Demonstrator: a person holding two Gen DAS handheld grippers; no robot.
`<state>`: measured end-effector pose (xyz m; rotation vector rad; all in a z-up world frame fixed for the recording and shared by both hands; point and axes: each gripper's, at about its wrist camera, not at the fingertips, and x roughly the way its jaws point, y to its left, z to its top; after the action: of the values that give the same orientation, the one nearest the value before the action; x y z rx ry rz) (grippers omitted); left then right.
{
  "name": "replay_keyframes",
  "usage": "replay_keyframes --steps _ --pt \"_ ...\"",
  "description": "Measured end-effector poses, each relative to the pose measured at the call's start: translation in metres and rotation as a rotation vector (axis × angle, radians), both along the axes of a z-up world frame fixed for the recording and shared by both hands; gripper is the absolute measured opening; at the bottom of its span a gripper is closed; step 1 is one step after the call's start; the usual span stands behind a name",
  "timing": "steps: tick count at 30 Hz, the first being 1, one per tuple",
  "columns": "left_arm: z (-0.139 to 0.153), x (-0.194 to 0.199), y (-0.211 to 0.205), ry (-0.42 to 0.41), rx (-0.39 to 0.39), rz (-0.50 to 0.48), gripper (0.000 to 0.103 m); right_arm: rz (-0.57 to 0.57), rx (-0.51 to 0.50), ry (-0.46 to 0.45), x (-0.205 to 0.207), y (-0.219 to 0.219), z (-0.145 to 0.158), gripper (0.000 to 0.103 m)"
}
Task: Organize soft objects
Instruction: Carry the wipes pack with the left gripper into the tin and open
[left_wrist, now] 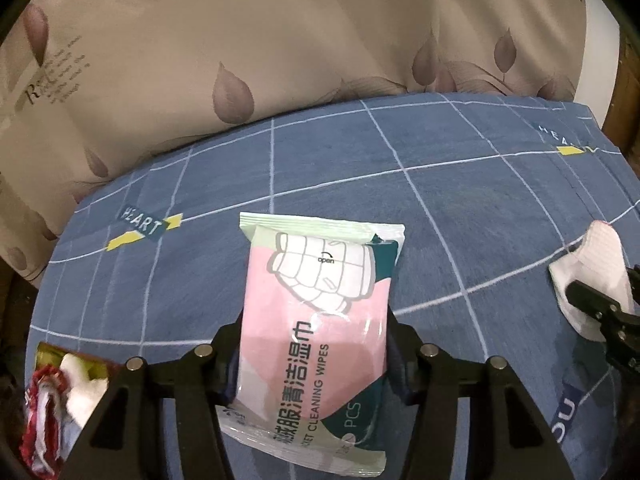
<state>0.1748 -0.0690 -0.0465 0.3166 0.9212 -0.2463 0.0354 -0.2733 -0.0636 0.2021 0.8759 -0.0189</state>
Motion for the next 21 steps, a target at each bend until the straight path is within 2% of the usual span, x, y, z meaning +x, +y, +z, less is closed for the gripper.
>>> replay_keyframes --steps 10,21 --pt "0.027 -0.028 0.025 -0.012 -0.020 0.049 0.056 0.000 -0.005 0.001 0.000 0.000 -0.001 0.049" --pt "0.060 -0.056 0.060 -0.091 0.023 0.079 0.056 0.001 -0.013 0.002 0.000 0.001 -0.002 0.049"
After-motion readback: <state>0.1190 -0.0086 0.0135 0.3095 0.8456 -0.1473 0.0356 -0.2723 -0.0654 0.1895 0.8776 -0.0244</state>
